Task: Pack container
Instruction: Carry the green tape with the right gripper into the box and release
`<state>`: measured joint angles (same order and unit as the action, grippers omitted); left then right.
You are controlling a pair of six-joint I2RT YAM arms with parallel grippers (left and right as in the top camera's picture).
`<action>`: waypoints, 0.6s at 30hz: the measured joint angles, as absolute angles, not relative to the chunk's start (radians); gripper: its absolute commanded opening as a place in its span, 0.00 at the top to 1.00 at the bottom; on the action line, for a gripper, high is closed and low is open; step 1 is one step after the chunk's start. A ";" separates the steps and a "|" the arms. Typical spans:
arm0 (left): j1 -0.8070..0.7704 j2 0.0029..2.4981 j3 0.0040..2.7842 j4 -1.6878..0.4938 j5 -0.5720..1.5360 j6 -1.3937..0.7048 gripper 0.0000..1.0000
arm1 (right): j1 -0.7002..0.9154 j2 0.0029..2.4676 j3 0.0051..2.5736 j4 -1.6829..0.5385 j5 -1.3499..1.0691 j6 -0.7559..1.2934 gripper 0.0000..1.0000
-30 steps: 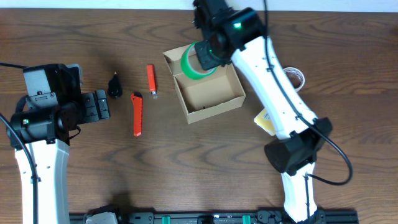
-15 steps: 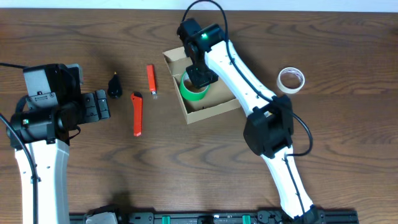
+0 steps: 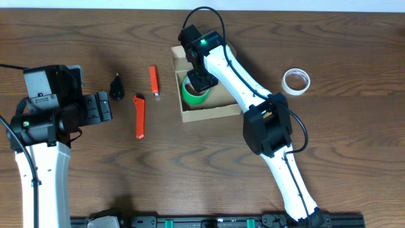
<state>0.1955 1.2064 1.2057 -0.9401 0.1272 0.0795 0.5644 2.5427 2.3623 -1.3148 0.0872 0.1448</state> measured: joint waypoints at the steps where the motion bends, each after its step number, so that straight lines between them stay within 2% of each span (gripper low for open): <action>1: 0.196 1.206 1.206 -0.940 0.127 0.080 0.05 | 0.564 2.544 2.362 -1.314 0.087 0.145 0.99; 2: 0.196 1.206 1.206 -0.940 0.127 0.080 0.05 | 0.564 2.545 2.362 -1.314 0.088 0.145 0.97; 4: 0.196 1.206 1.206 -0.940 0.127 0.080 0.05 | 0.564 2.546 2.362 -1.314 0.086 0.149 0.74; 5: 0.196 1.206 1.206 -0.940 0.127 0.080 0.05 | 0.564 2.546 2.362 -1.314 0.087 0.152 0.73; 7: 0.196 1.206 1.206 -0.940 0.127 0.080 0.05 | 0.564 2.546 2.362 -1.316 0.087 0.150 0.79; 9: 0.196 1.206 1.206 -0.940 0.127 0.080 0.05 | 0.564 2.546 2.362 -1.317 0.088 0.149 0.81; 18: 0.196 1.206 1.206 -0.940 0.127 0.080 0.05 | 0.564 2.540 2.362 -1.325 0.088 0.149 0.76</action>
